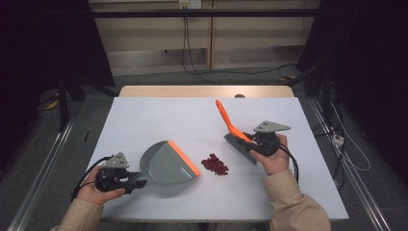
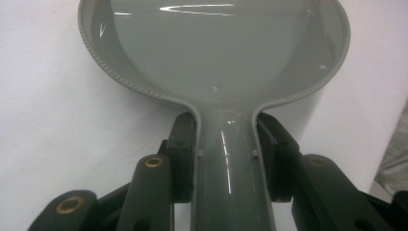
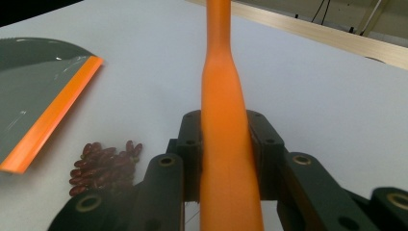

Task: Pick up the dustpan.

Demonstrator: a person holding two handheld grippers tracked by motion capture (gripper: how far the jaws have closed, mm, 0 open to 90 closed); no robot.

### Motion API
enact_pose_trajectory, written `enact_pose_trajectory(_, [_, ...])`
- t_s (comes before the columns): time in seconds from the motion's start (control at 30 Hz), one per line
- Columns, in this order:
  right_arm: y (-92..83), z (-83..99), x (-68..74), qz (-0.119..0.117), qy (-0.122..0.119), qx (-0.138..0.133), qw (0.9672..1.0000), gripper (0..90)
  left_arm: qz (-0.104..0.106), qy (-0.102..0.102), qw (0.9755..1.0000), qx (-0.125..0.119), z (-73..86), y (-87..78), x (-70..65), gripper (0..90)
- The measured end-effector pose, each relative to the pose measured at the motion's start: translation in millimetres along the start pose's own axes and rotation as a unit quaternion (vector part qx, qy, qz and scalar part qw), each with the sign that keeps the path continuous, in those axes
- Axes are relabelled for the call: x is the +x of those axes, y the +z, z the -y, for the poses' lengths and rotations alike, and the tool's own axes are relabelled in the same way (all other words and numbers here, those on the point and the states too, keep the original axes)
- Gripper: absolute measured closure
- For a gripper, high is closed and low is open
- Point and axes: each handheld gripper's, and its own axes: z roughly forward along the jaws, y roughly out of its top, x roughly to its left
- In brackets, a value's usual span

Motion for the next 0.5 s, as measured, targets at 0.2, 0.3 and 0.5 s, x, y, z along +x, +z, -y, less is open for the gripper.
enact_pose_trajectory(0.2, [3.8, 2.7, 1.6, 0.005, 0.004, 0.002, 1.0000, 71.4, 0.011, 0.015, 0.9998, 0.008, -1.3, 5.6, -5.5, 63.2])
enact_pose_trajectory(0.3, [6.3, 4.4, 3.2, 0.006, 0.001, 0.005, 1.0000, 71.4, 0.016, 0.024, 0.9995, 0.012, -2.3, 7.8, -8.5, 63.2])
enact_pose_trajectory(0.5, [10.9, 7.5, 8.4, 0.008, -0.004, 0.010, 0.9999, 71.4, 0.026, 0.043, 0.9984, 0.026, -6.3, 16.6, -14.9, 63.1])
